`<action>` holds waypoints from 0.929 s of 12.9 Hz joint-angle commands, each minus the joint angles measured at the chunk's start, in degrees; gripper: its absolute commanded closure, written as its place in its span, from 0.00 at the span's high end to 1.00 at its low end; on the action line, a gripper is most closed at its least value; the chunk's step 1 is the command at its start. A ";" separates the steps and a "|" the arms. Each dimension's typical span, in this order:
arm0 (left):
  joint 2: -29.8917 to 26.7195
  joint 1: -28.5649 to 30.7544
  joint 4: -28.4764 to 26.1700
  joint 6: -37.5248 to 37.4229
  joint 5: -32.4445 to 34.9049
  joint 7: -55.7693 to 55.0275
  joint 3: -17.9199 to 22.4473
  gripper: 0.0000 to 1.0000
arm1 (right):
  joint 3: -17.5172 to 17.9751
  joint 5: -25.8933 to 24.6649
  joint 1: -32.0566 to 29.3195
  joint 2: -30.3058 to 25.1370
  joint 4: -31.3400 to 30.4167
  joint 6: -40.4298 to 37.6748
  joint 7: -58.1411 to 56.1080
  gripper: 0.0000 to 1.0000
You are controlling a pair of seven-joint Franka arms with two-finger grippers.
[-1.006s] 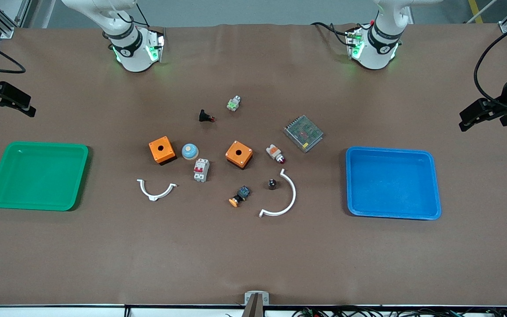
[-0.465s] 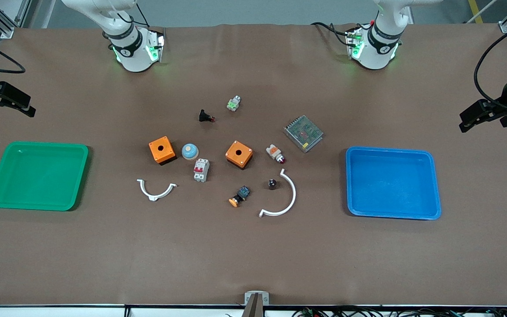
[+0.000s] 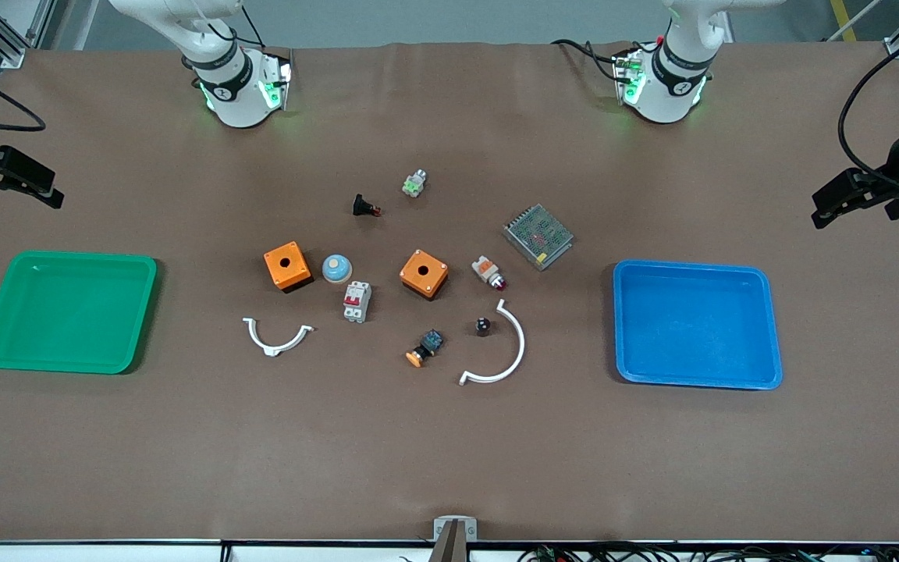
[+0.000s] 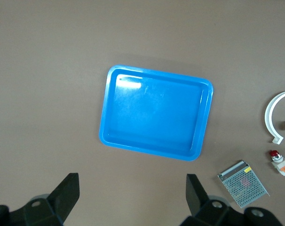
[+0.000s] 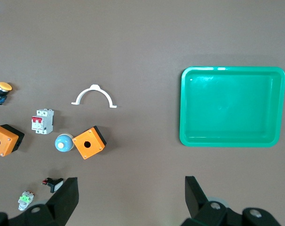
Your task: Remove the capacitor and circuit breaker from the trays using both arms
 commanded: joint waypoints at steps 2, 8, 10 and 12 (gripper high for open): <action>0.22 0.05 1.42 -1.37 -0.01 0.78 -0.09 1.00 | 0.69 -0.66 -0.83 1.13 1.68 -0.39 0.08 1.00; 1.10 -0.30 2.31 -1.37 -0.01 0.95 -0.09 1.00 | 0.69 -0.75 -0.92 1.13 2.03 -0.21 -0.01 1.00; 1.10 -0.30 2.31 -1.37 -0.10 0.95 -0.17 1.00 | 0.69 -0.83 -0.83 1.13 2.03 -0.30 -0.01 1.00; 1.10 -0.21 2.22 -1.37 -0.53 1.30 -0.26 1.00 | 0.69 -0.83 -0.74 1.13 2.03 -0.30 -0.01 1.00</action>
